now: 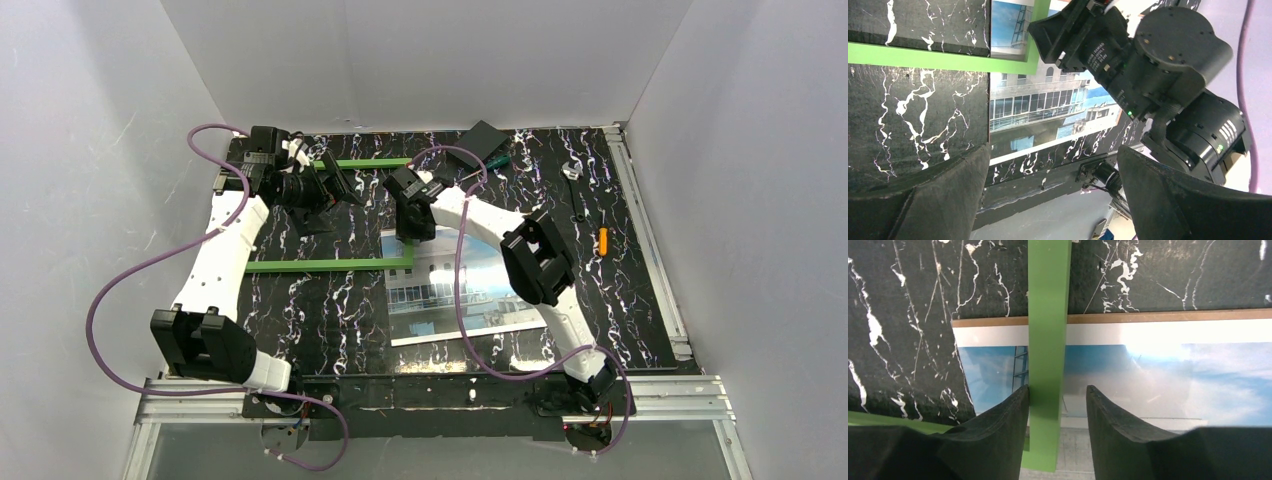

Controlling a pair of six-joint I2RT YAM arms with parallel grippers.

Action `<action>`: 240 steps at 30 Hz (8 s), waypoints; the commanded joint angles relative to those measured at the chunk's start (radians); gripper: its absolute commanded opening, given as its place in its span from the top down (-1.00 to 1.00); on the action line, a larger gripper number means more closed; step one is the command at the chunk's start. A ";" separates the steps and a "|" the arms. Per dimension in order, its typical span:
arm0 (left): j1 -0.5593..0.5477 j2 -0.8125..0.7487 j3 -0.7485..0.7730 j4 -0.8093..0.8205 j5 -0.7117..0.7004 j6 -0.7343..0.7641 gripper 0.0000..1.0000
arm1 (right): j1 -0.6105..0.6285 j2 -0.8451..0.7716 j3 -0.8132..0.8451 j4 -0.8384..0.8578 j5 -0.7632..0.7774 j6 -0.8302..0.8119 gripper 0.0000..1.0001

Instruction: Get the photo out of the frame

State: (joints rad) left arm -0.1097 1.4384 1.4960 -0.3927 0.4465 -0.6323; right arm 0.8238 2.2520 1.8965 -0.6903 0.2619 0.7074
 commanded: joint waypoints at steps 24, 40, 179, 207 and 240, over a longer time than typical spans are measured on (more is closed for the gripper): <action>0.010 -0.008 -0.018 -0.055 0.048 -0.012 -0.96 | 0.121 0.102 0.358 -0.104 0.055 0.051 0.94; 0.027 -0.009 -0.023 -0.040 0.070 -0.025 -0.96 | 0.212 0.058 0.210 -0.050 0.025 0.216 0.97; -0.463 0.233 -0.510 0.333 -0.252 -0.082 -0.96 | -0.645 -0.969 -1.343 0.356 -0.360 0.031 -0.15; -0.573 0.243 -0.483 0.435 -0.212 -0.217 -0.82 | -0.665 -0.971 -1.349 0.357 -0.384 0.026 -0.12; -0.575 0.067 -0.358 0.307 -0.139 -0.353 -0.96 | -0.665 -0.945 -1.323 0.337 -0.383 -0.001 -0.11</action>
State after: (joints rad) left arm -0.6716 1.5539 1.0588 -0.0162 0.1909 -0.9089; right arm 0.1524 1.2716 0.5930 -0.3031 -0.1261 0.7273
